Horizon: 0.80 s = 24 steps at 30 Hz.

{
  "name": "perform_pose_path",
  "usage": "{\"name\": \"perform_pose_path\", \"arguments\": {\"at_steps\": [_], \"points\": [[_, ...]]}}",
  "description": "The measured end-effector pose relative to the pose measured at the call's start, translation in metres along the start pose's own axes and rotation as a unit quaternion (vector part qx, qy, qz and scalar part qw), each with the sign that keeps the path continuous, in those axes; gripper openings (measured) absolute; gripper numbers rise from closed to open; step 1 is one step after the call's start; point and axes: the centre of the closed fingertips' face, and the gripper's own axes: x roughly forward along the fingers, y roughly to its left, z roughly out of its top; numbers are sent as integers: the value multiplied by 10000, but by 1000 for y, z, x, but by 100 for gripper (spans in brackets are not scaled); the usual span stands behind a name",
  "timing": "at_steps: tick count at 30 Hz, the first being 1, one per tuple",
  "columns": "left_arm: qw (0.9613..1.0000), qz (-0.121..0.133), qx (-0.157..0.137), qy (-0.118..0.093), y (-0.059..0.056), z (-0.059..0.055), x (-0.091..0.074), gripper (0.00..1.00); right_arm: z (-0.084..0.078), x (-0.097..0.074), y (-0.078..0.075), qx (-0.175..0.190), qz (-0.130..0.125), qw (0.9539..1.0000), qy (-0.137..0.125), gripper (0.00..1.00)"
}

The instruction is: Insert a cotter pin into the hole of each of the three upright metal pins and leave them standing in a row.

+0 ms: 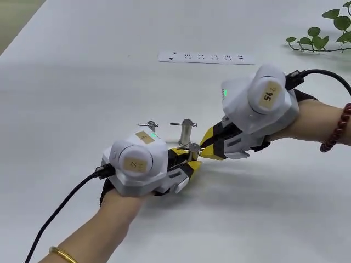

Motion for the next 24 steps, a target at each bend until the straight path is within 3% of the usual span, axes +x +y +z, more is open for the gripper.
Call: {"name": "perform_pose_path", "arguments": {"at_steps": [11, 24], "points": [[10000, -22, -10, -1, 0, 0, 0, 11, -3, -6, 4, 63, 48, 10000, -3, 0], [10000, -31, -55, 10, 0, -1, -1, 11, 2, -4, 7, -112, 93, 9999, -62, 0]]}}
